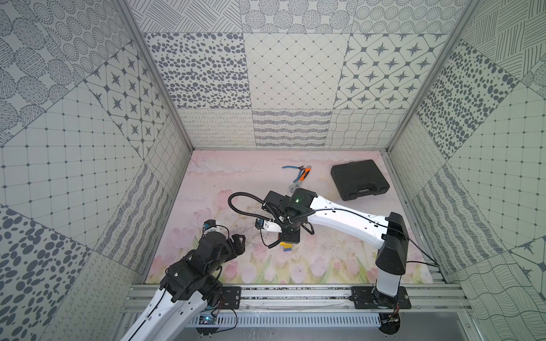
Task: Assemble a spoon with lego
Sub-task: Assemble the lego brick with the lego brick.
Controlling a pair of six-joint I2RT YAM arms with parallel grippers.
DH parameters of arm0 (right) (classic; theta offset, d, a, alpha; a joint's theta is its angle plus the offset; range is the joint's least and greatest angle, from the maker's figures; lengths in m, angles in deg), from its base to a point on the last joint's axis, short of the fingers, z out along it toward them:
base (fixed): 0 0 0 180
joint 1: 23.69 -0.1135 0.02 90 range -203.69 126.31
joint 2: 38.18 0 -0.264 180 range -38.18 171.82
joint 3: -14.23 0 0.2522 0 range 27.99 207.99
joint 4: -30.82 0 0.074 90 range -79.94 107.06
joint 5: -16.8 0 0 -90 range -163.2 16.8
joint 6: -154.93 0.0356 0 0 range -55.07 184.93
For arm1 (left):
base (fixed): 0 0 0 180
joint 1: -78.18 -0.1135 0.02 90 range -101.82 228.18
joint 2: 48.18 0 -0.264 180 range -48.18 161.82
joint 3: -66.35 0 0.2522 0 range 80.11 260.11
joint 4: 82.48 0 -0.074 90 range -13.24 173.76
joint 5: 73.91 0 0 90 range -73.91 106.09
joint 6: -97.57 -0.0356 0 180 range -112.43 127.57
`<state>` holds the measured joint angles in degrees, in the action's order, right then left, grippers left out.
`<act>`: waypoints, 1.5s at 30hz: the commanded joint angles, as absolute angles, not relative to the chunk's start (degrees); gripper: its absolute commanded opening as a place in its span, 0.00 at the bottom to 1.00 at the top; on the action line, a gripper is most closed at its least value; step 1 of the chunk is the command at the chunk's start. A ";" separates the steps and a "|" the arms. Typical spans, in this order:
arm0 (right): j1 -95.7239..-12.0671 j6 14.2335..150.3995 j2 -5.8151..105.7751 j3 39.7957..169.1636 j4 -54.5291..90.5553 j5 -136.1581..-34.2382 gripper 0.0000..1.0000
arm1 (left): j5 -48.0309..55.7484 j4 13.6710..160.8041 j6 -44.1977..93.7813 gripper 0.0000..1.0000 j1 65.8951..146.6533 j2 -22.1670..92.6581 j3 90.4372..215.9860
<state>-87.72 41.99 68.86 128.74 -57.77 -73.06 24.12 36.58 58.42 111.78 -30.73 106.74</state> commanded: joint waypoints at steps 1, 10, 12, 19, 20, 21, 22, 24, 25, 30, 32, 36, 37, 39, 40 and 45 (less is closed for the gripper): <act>-88.64 38.76 69.79 130.37 -57.55 -74.19 0.13 | 26.37 34.96 59.72 0.90 111.57 -31.99 106.57; -88.72 31.24 67.22 125.06 -52.01 -75.29 0.09 | 26.50 35.06 59.37 0.90 111.82 -32.46 106.61; -88.65 29.27 66.77 123.83 -51.04 -76.14 0.09 | 26.46 35.06 59.38 0.90 111.81 -32.71 106.63; -88.12 26.61 66.97 123.70 -51.67 -75.35 0.09 | 27.17 34.71 59.55 0.89 112.43 -33.63 106.49; -88.12 26.62 66.86 123.85 -51.75 -75.08 0.09 | 27.24 34.71 59.45 0.89 112.39 -33.62 106.55; -88.16 26.61 66.72 124.00 -51.84 -74.67 0.08 | 27.25 34.71 59.45 0.89 112.48 -33.60 106.53; -88.14 26.47 66.68 124.20 -51.93 -74.40 0.09 | 27.25 34.67 59.48 0.89 112.50 -33.59 106.50; -88.07 25.73 66.58 124.43 -52.02 -74.01 0.08 | 27.34 34.71 59.43 0.89 112.54 -33.55 106.51; -88.03 25.37 66.66 124.61 -52.04 -73.90 0.08 | 27.44 34.71 59.43 0.89 112.63 -33.53 106.61; -87.80 25.29 67.66 126.84 -53.69 -74.22 0.08 | 27.43 34.71 59.34 0.89 112.70 -33.52 106.56; -87.77 24.98 67.32 126.51 -53.36 -73.90 0.08 | 27.51 34.71 59.36 0.89 112.72 -33.51 106.52; -87.64 24.53 67.54 126.55 -53.85 -73.75 0.08 | 27.51 34.80 59.25 0.89 112.88 -33.51 106.49; -87.56 24.41 67.48 126.22 -53.65 -73.69 0.09 | 27.51 34.69 59.24 0.89 112.80 -33.51 106.49; -87.50 24.07 67.87 125.88 -53.77 -73.21 0.08 | 27.52 34.78 59.21 0.89 112.80 -33.49 106.49; -87.44 23.90 67.94 125.67 -53.63 -73.03 0.08 | 27.51 34.78 59.17 0.89 112.82 -33.55 106.47; -87.37 23.50 68.46 126.11 -52.85 -73.63 0.08 | 27.35 35.02 58.94 0.89 112.89 -33.55 106.47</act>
